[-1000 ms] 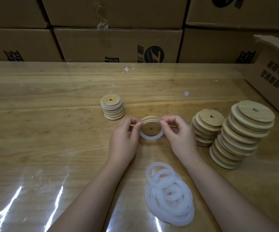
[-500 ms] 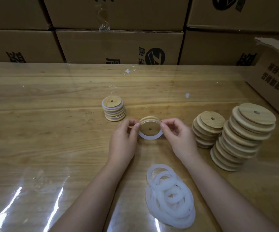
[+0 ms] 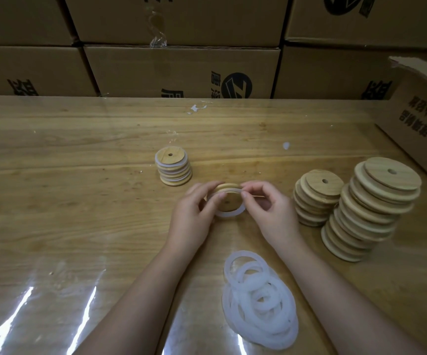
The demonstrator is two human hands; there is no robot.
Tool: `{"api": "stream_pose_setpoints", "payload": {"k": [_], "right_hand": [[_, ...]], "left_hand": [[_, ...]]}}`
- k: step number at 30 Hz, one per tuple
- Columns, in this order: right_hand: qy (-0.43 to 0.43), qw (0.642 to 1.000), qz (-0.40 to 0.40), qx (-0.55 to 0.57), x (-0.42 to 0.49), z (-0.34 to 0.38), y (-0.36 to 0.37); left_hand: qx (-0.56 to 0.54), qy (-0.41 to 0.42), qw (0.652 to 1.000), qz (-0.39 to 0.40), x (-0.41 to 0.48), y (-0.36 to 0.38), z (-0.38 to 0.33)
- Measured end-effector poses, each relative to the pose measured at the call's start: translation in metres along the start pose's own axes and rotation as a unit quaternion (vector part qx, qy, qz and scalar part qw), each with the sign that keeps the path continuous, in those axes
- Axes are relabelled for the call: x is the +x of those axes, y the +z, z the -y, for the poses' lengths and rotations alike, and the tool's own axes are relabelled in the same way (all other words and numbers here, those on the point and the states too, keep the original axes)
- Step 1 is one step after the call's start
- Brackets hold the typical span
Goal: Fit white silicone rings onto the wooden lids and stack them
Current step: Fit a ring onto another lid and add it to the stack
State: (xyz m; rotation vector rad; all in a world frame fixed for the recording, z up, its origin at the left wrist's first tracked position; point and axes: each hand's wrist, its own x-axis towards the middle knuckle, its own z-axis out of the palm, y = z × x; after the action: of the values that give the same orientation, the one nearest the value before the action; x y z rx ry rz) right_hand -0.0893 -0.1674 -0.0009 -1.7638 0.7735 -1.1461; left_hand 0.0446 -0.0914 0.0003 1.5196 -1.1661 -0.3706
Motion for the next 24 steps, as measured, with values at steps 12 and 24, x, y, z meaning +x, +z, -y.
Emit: {"api": "stream_pose_setpoints", "payload": {"k": [12, 24], "right_hand": [[0.044, 0.999, 0.013, 0.02, 0.0018, -0.0005, -0.0007], [0.057, 0.998, 0.019, -0.001, 0.0015, -0.004, -0.0002]], "left_hand": [[-0.091, -0.086, 0.992, -0.023, 0.0037, -0.0034, -0.0009], [-0.141, -0.122, 0.982, -0.021, 0.0062, -0.0046, 0.0057]]}}
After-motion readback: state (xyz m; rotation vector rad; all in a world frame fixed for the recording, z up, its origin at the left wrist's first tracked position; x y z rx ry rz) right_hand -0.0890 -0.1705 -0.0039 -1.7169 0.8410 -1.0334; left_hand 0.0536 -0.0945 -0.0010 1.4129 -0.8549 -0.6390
